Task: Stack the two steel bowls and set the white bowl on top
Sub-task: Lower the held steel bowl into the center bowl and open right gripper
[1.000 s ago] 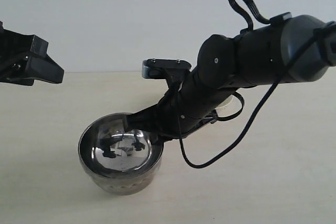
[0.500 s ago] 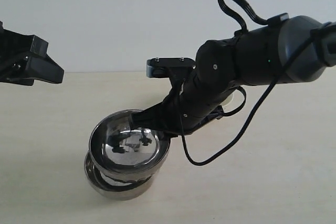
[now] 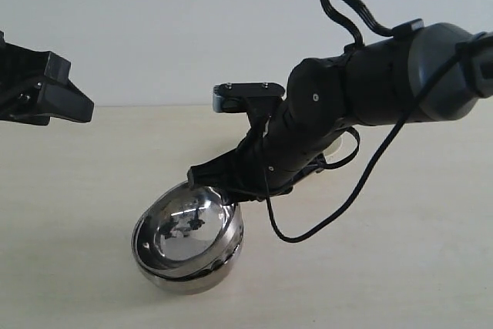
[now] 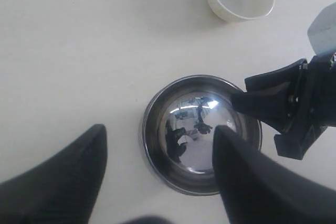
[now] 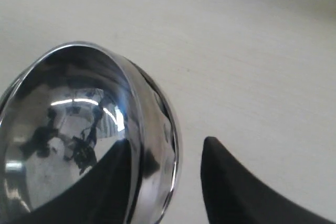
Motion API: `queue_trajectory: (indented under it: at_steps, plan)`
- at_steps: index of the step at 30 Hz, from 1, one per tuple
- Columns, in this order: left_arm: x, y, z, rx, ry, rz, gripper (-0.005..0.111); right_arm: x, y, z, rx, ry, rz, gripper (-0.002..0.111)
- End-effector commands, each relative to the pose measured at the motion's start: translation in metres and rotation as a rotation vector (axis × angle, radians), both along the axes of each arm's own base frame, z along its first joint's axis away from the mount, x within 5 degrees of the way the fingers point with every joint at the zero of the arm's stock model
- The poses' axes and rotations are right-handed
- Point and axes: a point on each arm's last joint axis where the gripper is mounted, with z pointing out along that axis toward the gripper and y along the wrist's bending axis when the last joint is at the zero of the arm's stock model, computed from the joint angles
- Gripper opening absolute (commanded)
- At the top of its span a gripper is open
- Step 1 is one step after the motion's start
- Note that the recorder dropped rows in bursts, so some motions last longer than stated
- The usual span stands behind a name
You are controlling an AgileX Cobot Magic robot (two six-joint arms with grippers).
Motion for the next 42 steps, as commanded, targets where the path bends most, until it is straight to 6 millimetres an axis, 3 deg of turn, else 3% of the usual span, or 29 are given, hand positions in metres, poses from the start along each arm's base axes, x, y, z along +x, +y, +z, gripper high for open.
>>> queue_trajectory:
  at_steps: [1,3,12,25,28,32,36,42]
  plan:
    - [0.0,0.001,0.004,0.008,-0.034,-0.001,0.056,-0.001,0.0,0.004,-0.006,-0.006,0.02,0.014]
    - [0.0,0.001,0.004,0.007,-0.036,0.0,0.056,-0.001,0.0,0.004,-0.011,-0.009,0.029,-0.001]
    - [0.0,0.001,0.004,0.007,-0.04,0.002,0.056,0.0,0.002,0.005,0.029,-0.008,0.015,0.0]
    - [0.012,-0.002,-0.012,0.016,0.023,0.001,0.056,0.001,0.004,0.006,0.052,-0.016,0.005,0.0]
    - [0.012,-0.001,-0.012,0.016,0.021,0.002,0.056,0.001,0.004,0.006,0.052,-0.016,0.005,0.01]
    - [0.012,-0.001,-0.012,0.015,0.019,0.003,0.056,0.0,0.005,0.002,0.06,0.006,-0.004,0.031]
    - [0.012,-0.001,-0.012,0.015,0.019,0.003,0.056,-0.001,0.004,0.002,0.035,0.005,0.033,0.032]
    - [0.013,-0.001,-0.012,0.015,0.017,0.004,0.056,-0.006,-0.004,0.023,-0.008,-0.056,0.079,0.032]
